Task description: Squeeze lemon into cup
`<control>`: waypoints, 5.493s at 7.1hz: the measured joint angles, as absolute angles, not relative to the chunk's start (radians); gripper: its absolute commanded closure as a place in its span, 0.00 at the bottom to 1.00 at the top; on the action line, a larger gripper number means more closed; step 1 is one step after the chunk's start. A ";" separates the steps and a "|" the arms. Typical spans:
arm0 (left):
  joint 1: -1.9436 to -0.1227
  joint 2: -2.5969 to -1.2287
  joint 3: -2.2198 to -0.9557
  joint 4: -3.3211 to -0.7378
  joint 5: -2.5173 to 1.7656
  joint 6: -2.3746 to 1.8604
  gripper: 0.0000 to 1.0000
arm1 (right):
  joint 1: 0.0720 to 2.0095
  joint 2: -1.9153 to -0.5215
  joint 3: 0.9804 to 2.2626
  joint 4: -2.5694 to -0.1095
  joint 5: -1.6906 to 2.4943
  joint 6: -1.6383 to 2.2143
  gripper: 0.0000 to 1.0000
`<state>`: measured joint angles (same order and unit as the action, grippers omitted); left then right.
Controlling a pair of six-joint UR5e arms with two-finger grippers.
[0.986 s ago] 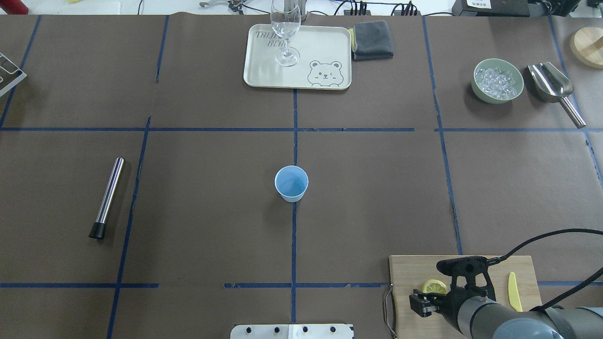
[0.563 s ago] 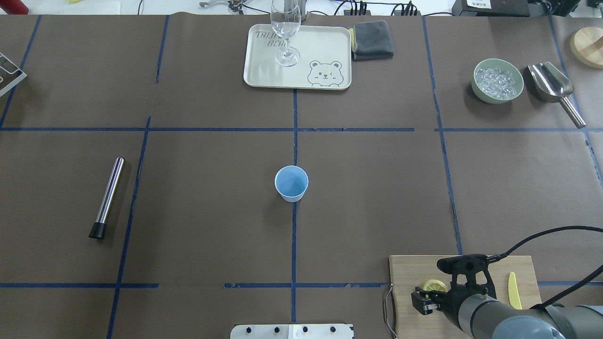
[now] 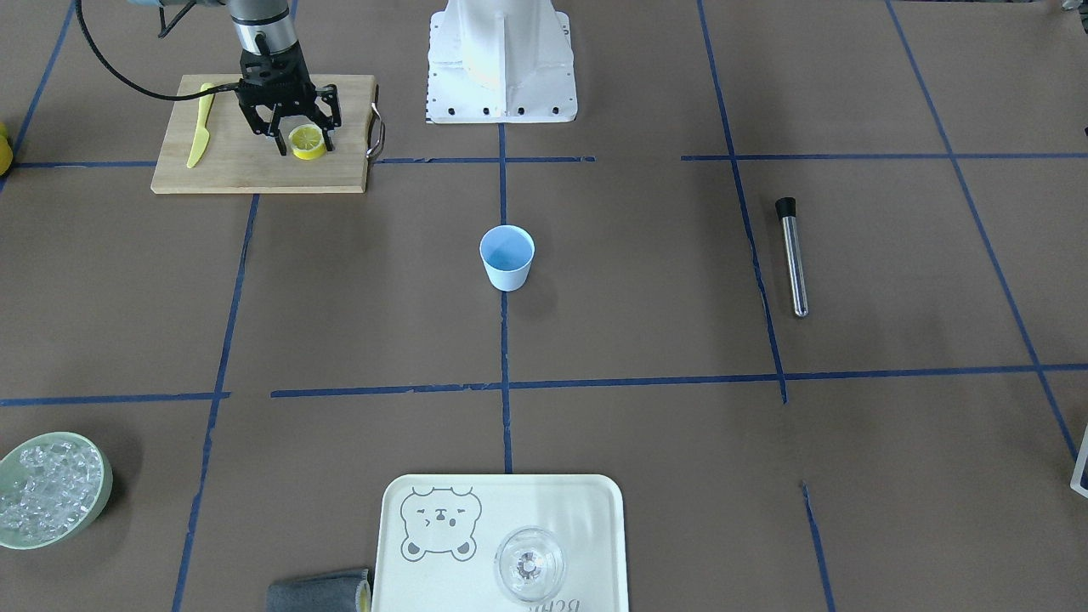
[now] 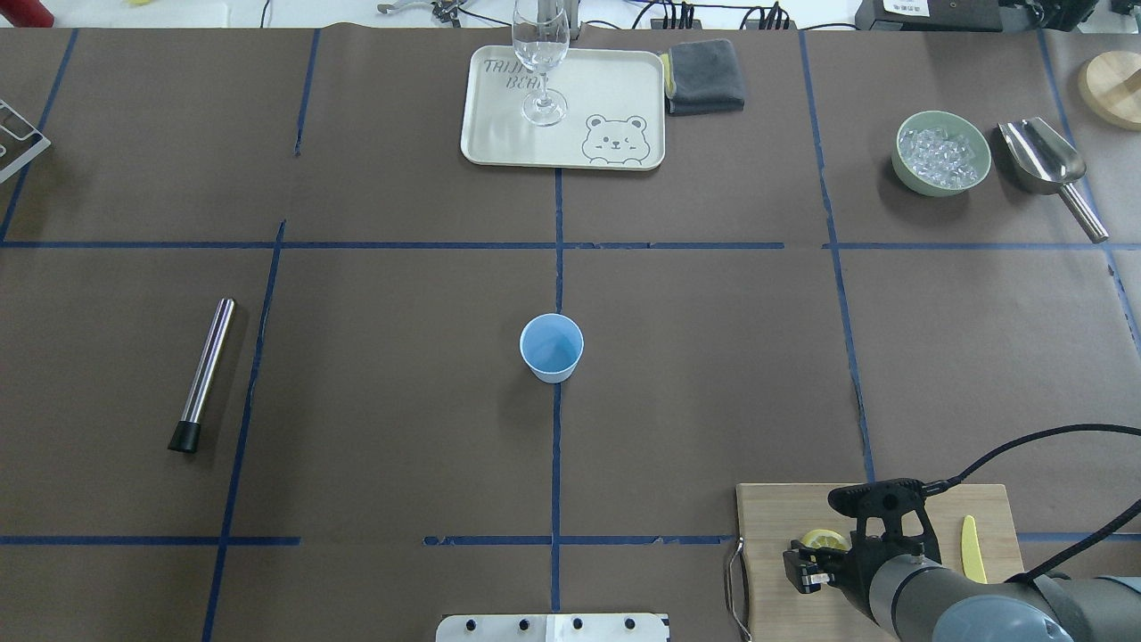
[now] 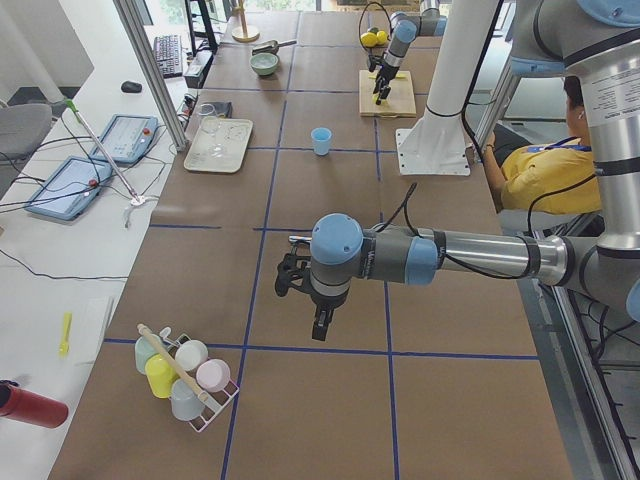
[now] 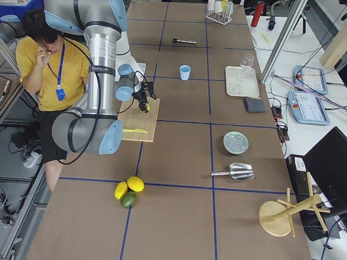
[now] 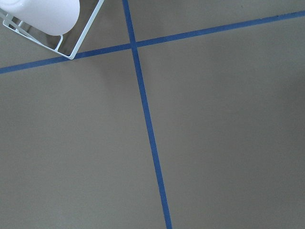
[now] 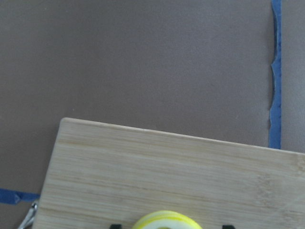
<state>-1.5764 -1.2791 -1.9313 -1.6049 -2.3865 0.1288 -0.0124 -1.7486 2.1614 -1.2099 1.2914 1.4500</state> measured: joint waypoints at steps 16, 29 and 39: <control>-1.577 -1.279 -1.928 -1.605 -2.384 0.127 0.00 | 0.213 -1.295 2.225 -1.635 1.454 1.426 0.96; -1.575 -1.281 -1.916 -1.605 -2.385 0.126 0.00 | 0.421 -0.726 1.719 -1.799 1.575 1.339 0.00; -1.574 -1.395 -1.896 -1.607 -2.378 0.127 0.00 | 0.624 -0.892 1.891 -1.802 1.807 0.970 0.00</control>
